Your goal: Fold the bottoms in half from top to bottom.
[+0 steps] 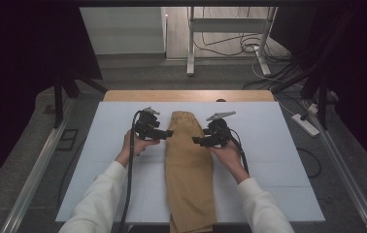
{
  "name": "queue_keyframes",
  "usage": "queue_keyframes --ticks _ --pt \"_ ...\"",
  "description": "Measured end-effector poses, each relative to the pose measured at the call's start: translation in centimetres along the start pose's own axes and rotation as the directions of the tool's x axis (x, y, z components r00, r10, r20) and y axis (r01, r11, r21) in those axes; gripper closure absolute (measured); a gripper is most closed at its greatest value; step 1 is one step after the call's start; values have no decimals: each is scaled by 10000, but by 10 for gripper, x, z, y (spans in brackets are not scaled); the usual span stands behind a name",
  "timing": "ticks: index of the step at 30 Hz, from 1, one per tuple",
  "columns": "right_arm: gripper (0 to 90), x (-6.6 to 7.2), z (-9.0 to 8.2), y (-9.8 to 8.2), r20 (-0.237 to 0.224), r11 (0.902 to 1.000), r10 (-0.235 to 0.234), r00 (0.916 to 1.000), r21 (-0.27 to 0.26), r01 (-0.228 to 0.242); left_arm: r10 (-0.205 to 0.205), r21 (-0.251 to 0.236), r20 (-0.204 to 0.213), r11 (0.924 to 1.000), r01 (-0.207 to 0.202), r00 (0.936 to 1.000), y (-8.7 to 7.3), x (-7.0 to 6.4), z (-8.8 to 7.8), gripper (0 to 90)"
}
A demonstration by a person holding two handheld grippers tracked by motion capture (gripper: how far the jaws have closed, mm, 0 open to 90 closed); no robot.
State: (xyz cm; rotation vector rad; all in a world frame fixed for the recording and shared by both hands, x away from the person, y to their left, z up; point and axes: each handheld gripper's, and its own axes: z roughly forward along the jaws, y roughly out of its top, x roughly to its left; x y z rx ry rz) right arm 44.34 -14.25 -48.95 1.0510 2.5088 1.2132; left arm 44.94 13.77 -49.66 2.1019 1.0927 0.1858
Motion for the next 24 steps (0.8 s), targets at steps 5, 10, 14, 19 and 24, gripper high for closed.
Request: queue_keyframes --ticks 5,10,14,19,24 --pt "347 -5 7 7 94 9999 149 9998 59 -149 -83 108 -76 9999 84 9999 1 2 6 197" --pt "347 -15 13 10 372 9994 281 9989 179 -287 -143 41 -135 9999 144 9998 2 5 9 204" --pt "348 -24 18 11 550 9986 432 9976 280 -448 -265 212 -173 9994 268 9995 0 10 15 208" --pt "347 -30 28 11 697 9968 486 9964 606 -528 -299 301 -214 9991 305 9993 -1 12 20 215" --pt "347 -31 35 13 829 9960 286 9961 821 -354 -281 454 -247 9985 292 9993 -1 13 28 220"
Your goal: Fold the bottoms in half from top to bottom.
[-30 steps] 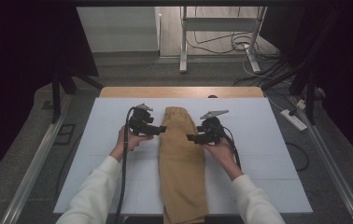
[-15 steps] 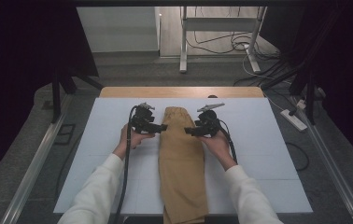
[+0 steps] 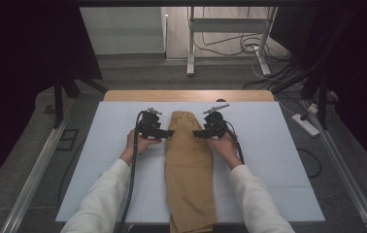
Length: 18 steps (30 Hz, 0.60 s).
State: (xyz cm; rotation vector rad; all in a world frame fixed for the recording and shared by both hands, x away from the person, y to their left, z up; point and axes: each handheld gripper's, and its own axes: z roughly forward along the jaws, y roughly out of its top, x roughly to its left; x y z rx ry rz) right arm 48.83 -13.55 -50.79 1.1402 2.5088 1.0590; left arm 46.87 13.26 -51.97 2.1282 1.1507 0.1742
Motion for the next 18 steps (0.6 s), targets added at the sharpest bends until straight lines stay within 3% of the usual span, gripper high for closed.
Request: queue_keyframes --ticks 9,18 --pt "347 -6 9 -3 162 9985 -33 9999 555 24 58 235 -120 9997 -56 9999 0 -3 8 227" --pt "358 -6 12 -4 212 9978 -247 9995 618 234 12 515 -39 9987 -10 10000 -1 -3 16 223"
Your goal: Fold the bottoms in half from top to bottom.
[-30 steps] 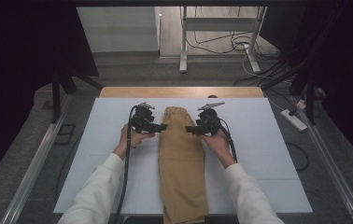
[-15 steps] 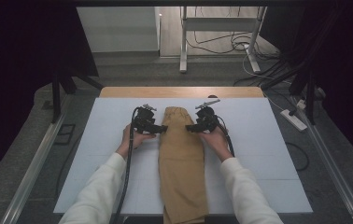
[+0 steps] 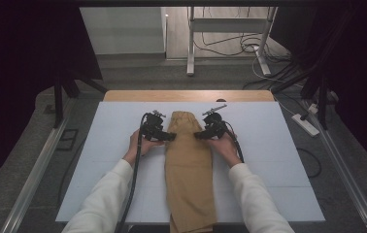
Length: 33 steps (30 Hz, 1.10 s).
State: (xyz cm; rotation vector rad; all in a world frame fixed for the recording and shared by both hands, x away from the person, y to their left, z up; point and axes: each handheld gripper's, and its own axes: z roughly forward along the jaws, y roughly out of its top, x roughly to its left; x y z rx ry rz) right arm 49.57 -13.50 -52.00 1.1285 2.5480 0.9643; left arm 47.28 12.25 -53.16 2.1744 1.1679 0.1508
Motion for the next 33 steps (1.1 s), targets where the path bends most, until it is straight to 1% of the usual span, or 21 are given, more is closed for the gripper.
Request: queue_keyframes --ticks 2,4,6,8,9,10,12,13,14,15,16,18,19,21,23,25,28,29,30,33 --pt "374 1 1 0 18 9998 -182 9998 30 182 3 -22 5 10000 -3 10000 0 0 0 225" --pt "427 1 1 0 -119 9998 -186 9998 -32 185 -27 -44 41 10000 27 10000 0 -1 0 238" --pt "452 1 2 0 -200 9999 -138 9997 -84 136 -144 -146 122 9998 146 9998 -1 -2 1 265" --pt "505 2 3 1 -294 9998 -117 9995 -151 113 -130 -150 107 9998 132 9999 -1 -3 1 296" --pt "539 3 3 1 -399 9998 -153 9991 -105 149 -116 -150 176 9998 118 9998 -1 -3 1 319" --pt "551 3 3 1 -530 9998 -163 9985 -86 159 -149 -162 328 9997 154 9993 -2 -3 0 359" --pt "587 5 3 1 -575 9997 -244 9980 -89 239 -181 -237 439 9995 191 9989 -3 -5 1 424" --pt "617 5 3 1 -706 9998 -177 9973 -81 172 -179 -256 431 9995 191 9989 -3 -5 1 448" --pt "646 5 3 1 -795 9999 -104 9968 -91 97 -221 -252 557 9994 236 9982 -3 -7 1 475" --pt "684 4 3 1 -924 10000 -72 9957 -30 70 -272 -239 717 9993 290 9971 -3 -8 1 530" --pt "717 4 3 1 -960 10000 -96 9953 -17 95 -232 -198 825 9995 249 9963 -3 -9 2 573" --pt "780 4 3 1 -1159 9999 -121 9932 29 126 73 -62 639 10000 -69 9979 -1 -13 2 617" --pt "793 4 3 1 -1244 9999 -136 9921 67 146 81 -50 689 10000 -78 9976 -1 -14 2 647" --pt "807 5 3 1 -1217 9997 -236 9923 62 246 87 -49 772 10000 -83 9970 -2 -14 2 717" --pt "813 6 2 1 -1154 9993 -365 9926 67 376 67 -94 877 9999 -59 9961 -2 -13 2 760" --pt "814 6 1 1 -1171 9993 -384 9924 -25 384 130 -164 996 9998 -115 9949 -2 -12 0 795" --pt "817 4 -4 1 -1279 9994 -328 9912 -146 312 222 -367 1095 9992 -183 9937 -2 -11 -4 819" --pt "817 4 -6 1 -1293 9993 -341 9910 -191 319 309 -405 1081 9988 -266 9937 -1 -12 -6 822" --pt "817 4 -7 2 -1284 9993 -337 9911 -229 311 325 -467 1065 9985 -277 9938 -1 -13 -7 823" --pt "817 6 -12 3 -1137 9984 -517 9922 -308 484 479 -622 1018 9972 -417 9936 1 -14 -11 824"
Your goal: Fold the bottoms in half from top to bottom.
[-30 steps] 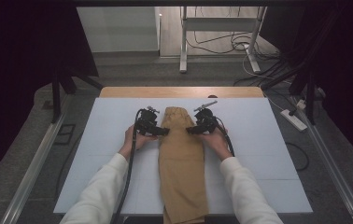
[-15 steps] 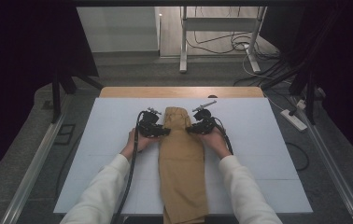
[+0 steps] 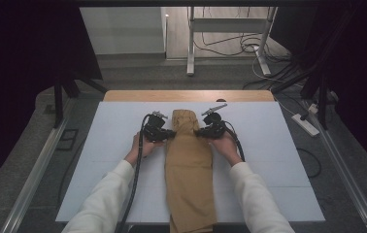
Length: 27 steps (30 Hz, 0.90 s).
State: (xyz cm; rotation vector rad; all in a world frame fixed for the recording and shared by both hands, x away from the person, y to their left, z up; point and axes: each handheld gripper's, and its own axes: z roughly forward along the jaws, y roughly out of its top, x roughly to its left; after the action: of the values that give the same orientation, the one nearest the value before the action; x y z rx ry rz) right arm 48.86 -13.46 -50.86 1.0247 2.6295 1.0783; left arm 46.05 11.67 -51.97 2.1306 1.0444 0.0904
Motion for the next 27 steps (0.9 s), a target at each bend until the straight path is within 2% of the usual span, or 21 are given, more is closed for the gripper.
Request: queue_keyframes --ticks 6,20,27 --pt "816 1 -9 3 -30 9994 -104 9999 -327 103 130 -242 79 9996 -128 9999 3 -1 -7 823" --pt "816 5 -22 6 111 9980 -370 9993 -511 376 311 -555 117 9980 -304 9994 7 -6 -14 826" --pt "817 6 -29 7 158 9969 -455 9988 -637 464 277 -771 119 9967 -267 9995 9 -9 -18 828"
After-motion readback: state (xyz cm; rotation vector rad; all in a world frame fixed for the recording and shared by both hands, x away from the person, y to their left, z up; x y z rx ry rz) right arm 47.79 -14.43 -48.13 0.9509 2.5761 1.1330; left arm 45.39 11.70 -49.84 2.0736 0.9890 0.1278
